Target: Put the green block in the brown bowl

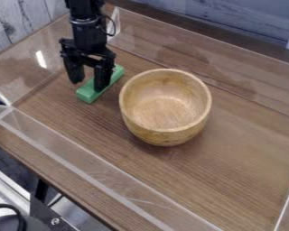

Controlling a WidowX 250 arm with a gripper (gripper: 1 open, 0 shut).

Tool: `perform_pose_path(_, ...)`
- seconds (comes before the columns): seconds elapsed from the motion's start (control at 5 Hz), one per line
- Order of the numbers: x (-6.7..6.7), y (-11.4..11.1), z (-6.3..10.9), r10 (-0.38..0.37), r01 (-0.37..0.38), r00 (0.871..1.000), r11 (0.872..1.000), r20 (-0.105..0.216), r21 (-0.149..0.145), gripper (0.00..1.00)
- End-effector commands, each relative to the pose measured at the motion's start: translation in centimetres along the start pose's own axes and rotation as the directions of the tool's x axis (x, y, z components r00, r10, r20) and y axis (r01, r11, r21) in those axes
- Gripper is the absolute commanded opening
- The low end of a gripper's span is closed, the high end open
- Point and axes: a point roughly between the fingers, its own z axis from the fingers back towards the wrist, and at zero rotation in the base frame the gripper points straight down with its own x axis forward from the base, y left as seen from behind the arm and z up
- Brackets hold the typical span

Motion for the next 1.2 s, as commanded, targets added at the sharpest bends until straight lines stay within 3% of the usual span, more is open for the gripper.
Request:
perform_pose_path(0.0, 1.3, 0.8, 1.9, -0.001, 0.000, 0.997, 1.000, 0.072, 0.016, 1.00)
perform_pose_path(0.6, 1.8, 1.2, 1.9, 0.001, -0.001, 0.997, 1.000, 0.078, 0.000, 1.00)
perform_pose_path(1.0, 2.4, 1.3, 0.5, 0.009, -0.009, 0.998, 1.000, 0.057, 0.001, 1.00)
